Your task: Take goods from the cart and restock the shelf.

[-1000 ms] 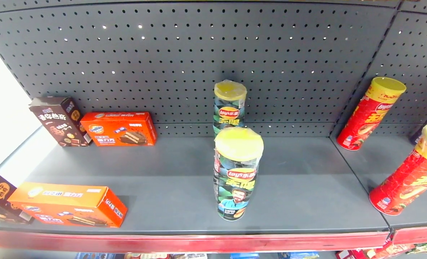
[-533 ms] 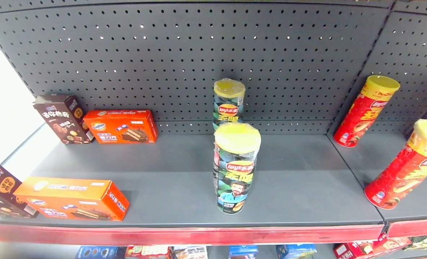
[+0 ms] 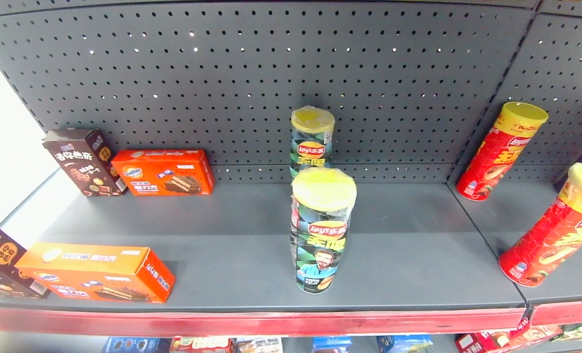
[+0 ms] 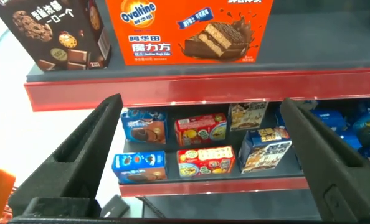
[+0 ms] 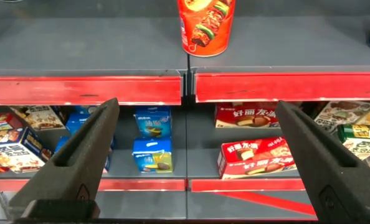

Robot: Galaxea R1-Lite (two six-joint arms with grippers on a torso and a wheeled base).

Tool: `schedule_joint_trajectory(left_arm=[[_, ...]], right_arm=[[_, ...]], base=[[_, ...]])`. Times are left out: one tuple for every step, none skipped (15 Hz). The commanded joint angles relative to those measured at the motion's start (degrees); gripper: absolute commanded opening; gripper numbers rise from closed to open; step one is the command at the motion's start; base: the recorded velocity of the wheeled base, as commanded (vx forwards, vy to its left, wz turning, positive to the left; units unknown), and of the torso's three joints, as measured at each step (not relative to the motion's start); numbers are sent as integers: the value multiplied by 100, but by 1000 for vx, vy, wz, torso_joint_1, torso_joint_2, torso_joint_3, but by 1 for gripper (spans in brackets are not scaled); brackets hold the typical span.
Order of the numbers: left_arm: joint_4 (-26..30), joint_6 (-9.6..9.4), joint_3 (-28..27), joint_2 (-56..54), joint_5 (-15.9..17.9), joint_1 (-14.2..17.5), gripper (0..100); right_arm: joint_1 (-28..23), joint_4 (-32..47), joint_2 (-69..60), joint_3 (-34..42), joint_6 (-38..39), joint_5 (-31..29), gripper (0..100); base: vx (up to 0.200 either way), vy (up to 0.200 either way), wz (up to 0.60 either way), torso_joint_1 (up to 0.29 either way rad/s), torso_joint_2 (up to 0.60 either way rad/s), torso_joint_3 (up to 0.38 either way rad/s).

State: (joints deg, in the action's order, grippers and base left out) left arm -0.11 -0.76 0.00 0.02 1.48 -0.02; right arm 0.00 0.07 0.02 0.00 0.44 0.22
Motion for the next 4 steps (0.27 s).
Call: schedule_joint_trajectory(left_arm=[[2, 5, 0, -2, -7, 2, 100], [2, 5, 0, -2, 2, 2, 100], [2, 5, 0, -2, -7, 2, 100], [2, 5, 0, -2, 2, 2, 100]], right_arm=[[0, 1, 6, 0, 0, 4, 100], [0, -7, 6, 0, 0, 4, 100], [0, 1, 6, 0, 0, 4, 100], [0, -7, 6, 0, 0, 4, 100]], base=[[0, 0, 0, 0, 0, 0], [0, 0, 0, 0, 0, 0], [0, 0, 0, 0, 0, 0], [0, 0, 0, 0, 0, 0]])
